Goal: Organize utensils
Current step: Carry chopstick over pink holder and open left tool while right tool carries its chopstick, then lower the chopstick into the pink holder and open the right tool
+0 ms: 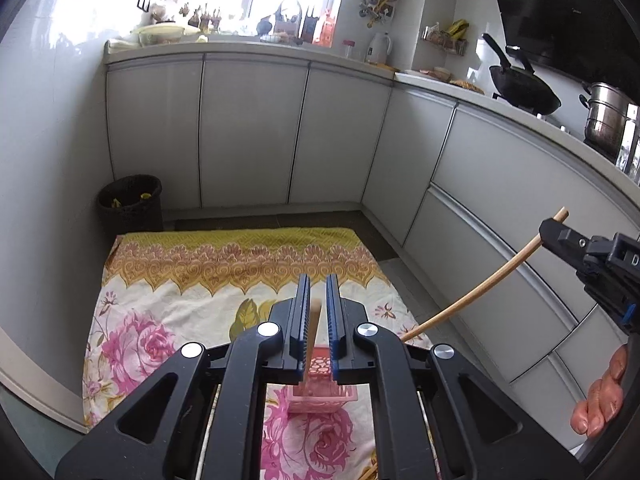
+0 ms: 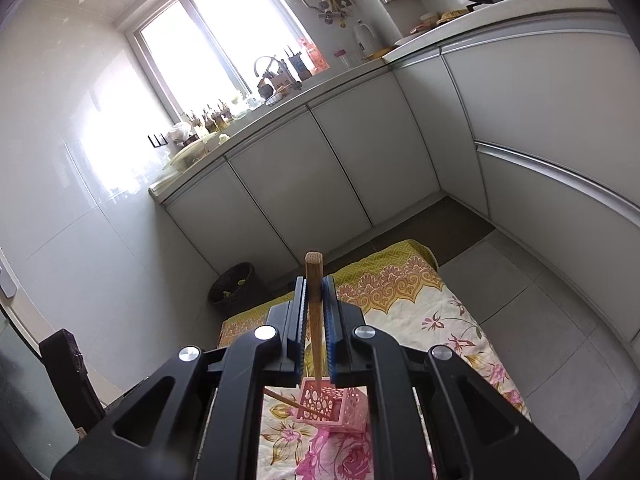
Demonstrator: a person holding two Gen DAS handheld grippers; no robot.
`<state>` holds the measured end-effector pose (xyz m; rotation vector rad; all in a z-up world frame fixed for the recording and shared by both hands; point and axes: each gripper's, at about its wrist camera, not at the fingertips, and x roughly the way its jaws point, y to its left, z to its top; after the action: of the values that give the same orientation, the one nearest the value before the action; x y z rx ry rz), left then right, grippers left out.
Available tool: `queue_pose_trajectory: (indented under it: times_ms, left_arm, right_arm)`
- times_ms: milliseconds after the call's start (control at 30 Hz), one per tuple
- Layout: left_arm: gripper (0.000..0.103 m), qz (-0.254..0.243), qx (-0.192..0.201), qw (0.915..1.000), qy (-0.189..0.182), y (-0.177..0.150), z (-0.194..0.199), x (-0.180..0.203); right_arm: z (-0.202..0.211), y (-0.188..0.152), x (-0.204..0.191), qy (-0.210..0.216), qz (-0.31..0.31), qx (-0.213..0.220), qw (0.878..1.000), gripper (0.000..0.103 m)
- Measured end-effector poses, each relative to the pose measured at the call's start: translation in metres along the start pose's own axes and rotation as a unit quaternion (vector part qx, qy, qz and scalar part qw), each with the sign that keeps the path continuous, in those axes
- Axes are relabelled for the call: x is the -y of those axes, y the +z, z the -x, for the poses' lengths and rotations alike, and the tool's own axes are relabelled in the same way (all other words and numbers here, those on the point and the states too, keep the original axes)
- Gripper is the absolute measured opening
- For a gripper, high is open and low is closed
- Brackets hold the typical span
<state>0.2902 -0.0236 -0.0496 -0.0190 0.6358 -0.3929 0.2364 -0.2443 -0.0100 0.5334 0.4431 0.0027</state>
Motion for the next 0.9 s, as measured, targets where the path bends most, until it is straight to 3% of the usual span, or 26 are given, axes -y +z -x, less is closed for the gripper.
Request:
queue_pose_trajectory:
  times_ms: [133, 200, 467, 600, 700, 767, 833, 900]
  left_arm:
    - [0.018, 0.023, 0.004, 0.9997, -0.009, -0.009, 0.001, -0.009]
    - [0.018, 0.028, 0.011, 0.9994, -0.014, -0.009, 0.009, -0.011]
    - [0.028, 0.059, 0.069, 0.9955, -0.026, -0.006, 0.053, -0.019]
    - [0.032, 0.06, 0.077, 0.995, -0.017, -0.005, 0.06, -0.024]
    - [0.04, 0.065, 0.078, 0.9947, -0.008, -0.006, 0.061, -0.03]
    - [0.044, 0.069, 0.078, 0.9945, -0.003, -0.007, 0.063, -0.035]
    - [0.049, 0.072, 0.081, 0.9941, 0.001, -0.008, 0.065, -0.038]
    - [0.061, 0.073, 0.088, 0.9934, 0.007, -0.009, 0.071, -0.041]
  right_arm:
    - [-0.016, -0.009, -0.003, -0.004, 0.011, -0.012, 1.0, 0.008]
    - [-0.021, -0.011, -0.006, -0.007, 0.02, -0.015, 1.0, 0.008]
    - [-0.038, -0.025, -0.024, -0.013, 0.058, -0.024, 0.998, 0.008]
    - [-0.052, -0.038, -0.031, -0.027, 0.085, -0.029, 0.996, 0.008]
    - [-0.069, -0.05, -0.03, -0.035, 0.087, -0.044, 0.995, 0.01]
    - [-0.077, -0.057, -0.028, -0.043, 0.085, -0.052, 0.994, 0.017]
    - [-0.079, -0.06, -0.026, -0.051, 0.079, -0.052, 0.994, 0.068]
    - [-0.074, -0.061, -0.024, -0.05, 0.067, -0.039, 0.996, 0.079]
